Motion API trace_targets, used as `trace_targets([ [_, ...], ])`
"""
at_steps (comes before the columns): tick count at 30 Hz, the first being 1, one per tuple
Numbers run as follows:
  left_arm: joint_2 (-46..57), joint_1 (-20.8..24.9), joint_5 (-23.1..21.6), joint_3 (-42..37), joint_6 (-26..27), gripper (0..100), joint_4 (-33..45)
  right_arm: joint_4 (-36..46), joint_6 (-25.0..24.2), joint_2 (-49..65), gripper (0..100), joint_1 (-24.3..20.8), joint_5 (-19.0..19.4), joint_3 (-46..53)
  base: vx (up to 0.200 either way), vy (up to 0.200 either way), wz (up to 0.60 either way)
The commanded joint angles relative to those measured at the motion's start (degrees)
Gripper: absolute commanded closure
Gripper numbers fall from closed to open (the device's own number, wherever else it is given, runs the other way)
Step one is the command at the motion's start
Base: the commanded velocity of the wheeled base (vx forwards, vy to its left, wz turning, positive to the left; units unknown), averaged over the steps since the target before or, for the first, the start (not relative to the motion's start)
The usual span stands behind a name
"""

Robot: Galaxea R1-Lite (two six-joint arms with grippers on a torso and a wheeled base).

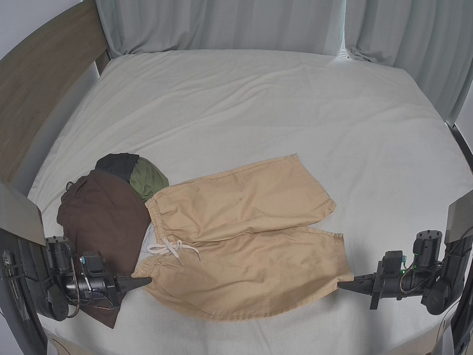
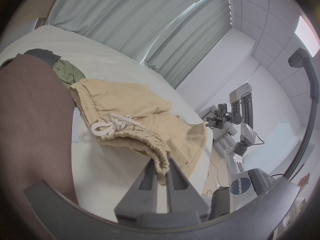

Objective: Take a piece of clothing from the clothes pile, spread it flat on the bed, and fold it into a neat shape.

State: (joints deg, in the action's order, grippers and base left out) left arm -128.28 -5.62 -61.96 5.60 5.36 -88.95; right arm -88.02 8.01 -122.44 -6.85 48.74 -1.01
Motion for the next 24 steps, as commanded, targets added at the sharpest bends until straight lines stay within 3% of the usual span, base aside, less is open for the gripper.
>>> trace_targets([
  [1, 0.66, -0.09, 0.09, 0.82, -0.27, 100, -0.08, -0.05, -0.01, 1.59, 100, -0.09, 0.48, 0.75, 0.000, 0.000, 0.00],
  [15, 4.18, 0.70, 3.78, 3.72, -8.26, 100, -0.08, -0.14, -4.67, 6.16, 100, -0.09, 0.92, -2.06, 0.000, 0.000, 0.00],
  [24, 4.36, 1.14, 8.00, 6.53, -9.06, 100, -0.08, -0.14, -6.43, 7.04, 100, 0.08, 0.83, -3.56, 0.000, 0.000, 0.00],
])
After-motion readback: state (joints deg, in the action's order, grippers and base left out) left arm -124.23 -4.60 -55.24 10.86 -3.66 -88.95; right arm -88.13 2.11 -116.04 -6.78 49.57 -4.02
